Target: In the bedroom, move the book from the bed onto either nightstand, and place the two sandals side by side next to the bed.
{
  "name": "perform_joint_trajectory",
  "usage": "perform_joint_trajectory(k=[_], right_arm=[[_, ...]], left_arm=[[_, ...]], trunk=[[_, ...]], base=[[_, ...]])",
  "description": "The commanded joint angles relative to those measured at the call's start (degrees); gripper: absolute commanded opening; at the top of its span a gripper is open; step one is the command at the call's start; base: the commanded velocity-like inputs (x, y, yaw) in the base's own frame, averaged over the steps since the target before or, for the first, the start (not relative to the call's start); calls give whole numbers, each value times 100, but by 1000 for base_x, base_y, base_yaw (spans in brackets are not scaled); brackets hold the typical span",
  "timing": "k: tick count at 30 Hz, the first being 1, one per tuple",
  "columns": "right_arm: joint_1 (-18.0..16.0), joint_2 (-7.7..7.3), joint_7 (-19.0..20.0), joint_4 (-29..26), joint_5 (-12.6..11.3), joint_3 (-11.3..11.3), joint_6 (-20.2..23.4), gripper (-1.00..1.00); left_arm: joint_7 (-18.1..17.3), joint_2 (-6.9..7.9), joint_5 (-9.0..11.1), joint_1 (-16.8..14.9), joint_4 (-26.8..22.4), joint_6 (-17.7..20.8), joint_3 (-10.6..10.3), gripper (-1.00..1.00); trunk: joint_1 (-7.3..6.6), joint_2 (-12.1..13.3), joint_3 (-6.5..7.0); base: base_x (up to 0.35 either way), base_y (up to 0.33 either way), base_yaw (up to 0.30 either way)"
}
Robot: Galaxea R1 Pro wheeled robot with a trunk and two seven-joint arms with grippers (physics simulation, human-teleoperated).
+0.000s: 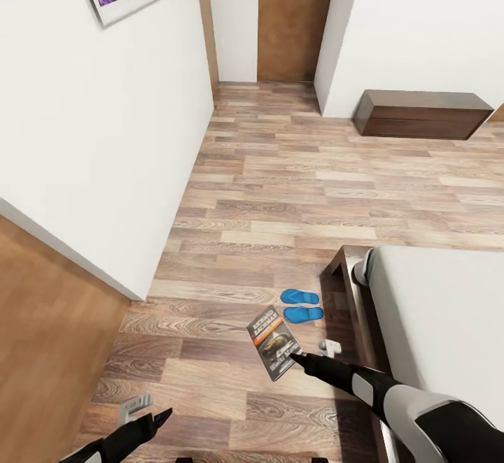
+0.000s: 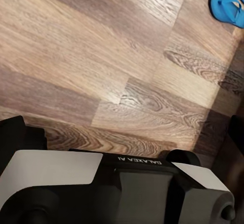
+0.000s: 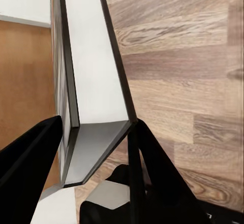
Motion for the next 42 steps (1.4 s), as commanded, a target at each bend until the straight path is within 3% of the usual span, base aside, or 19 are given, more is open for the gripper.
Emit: perform_joint_trajectory(k=[1, 29, 42], right_arm=[[-8, -25, 33, 18, -56, 43, 5, -100], [-8, -61, 23, 27, -55, 43, 3, -100], [0, -61, 16, 27, -55, 43, -4, -100]], left_arm=[[-9, -1, -50, 2, 8, -39, 31, 100], [-9, 1, -50, 35, 8, -73, 32, 100], [-9, 0, -50, 47, 8, -75, 33, 100]], trunk=[[1, -4, -4], [1, -4, -3], [1, -4, 102]], base=[[0, 0, 0], [0, 0, 0], [0, 0, 0]])
